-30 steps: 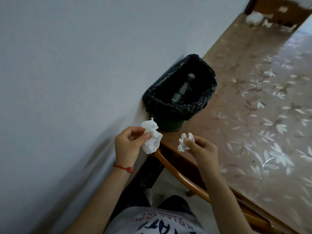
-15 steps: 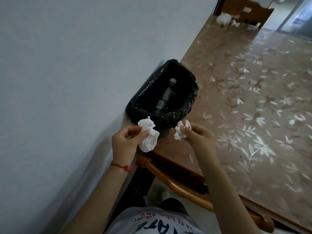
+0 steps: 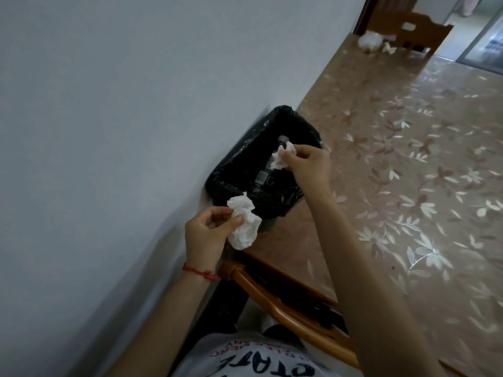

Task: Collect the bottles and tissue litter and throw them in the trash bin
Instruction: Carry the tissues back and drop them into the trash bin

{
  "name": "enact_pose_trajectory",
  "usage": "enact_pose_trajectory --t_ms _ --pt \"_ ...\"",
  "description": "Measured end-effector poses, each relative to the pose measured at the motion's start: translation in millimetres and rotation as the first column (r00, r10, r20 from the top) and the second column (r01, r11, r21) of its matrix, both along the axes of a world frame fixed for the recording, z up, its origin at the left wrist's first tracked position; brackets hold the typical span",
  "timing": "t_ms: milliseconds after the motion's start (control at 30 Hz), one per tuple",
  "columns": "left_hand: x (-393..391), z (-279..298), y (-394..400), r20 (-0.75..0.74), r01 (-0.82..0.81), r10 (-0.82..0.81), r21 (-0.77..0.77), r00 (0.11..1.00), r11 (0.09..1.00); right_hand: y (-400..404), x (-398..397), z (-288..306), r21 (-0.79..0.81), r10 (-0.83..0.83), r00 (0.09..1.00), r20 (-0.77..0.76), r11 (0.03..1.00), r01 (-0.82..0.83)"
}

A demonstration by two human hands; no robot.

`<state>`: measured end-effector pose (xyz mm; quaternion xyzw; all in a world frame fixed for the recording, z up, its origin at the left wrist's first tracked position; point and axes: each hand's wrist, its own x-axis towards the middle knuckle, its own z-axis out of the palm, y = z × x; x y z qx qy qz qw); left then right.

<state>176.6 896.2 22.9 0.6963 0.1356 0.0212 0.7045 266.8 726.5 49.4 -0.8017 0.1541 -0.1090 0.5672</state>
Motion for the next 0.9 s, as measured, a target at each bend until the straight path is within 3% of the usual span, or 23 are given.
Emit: enact_pose_trajectory --t_ms 133,300,500,700,900 --pt "-0.5 0.5 0.3 0.004 -0.008 0.008 0.007 1.000 1.000 0.2 -10.9 1.9 -0.108 0.001 1.000 0.001 0.994 -0.001" --pt "-1.6 0.8 -0.8 0.011 0.002 -0.002 0.024 1.000 1.000 -2.7 -44.0 -0.8 -0.365 0.115 0.990 0.085 0.928 -0.076" --pt "7.8 5.5 -1.8 0.044 -0.012 0.008 0.083 0.999 0.996 -18.9 -95.8 -39.4 -0.801 0.258 0.956 0.137 0.597 -0.046" --pt "26.9 21.7 -9.1 0.134 0.007 -0.021 0.106 0.991 0.994 -33.6 -133.7 -61.2 -0.889 0.228 0.970 0.079 0.456 -0.034" --pt "61.5 32.6 -24.2 0.206 0.042 -0.087 0.212 0.975 0.976 -35.1 -148.8 -62.5 -0.915 0.201 0.977 0.069 0.404 -0.018"
